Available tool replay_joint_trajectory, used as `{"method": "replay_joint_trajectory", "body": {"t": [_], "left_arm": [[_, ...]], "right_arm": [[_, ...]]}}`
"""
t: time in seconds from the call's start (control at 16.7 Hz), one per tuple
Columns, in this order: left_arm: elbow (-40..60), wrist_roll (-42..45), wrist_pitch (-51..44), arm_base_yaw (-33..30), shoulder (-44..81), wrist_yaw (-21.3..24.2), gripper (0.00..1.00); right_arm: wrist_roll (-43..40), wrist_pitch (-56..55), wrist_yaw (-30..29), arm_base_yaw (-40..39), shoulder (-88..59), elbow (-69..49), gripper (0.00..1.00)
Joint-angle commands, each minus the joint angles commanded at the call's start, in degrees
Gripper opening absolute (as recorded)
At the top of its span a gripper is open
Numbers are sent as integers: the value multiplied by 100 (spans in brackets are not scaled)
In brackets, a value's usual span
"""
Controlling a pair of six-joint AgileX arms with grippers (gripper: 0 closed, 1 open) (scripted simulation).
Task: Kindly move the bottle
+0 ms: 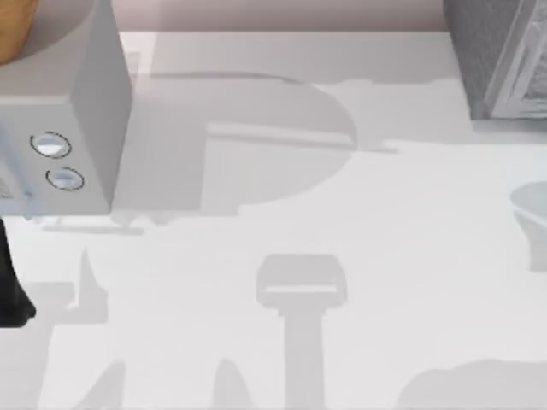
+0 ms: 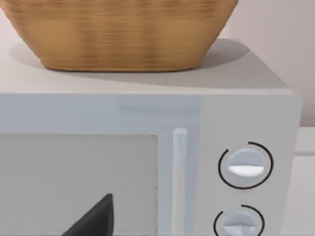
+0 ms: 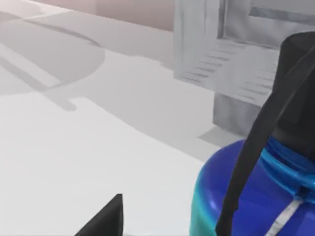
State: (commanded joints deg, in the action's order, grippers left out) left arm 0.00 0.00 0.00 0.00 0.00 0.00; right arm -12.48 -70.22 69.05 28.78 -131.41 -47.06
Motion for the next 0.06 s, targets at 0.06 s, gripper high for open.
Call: {"method": "replay_joint_trajectory", "body": {"t": [0.06], "left_arm": [[0, 0, 0, 0, 0, 0, 100]], "right_arm": [[0, 0, 0, 0, 0, 0, 100]]}}
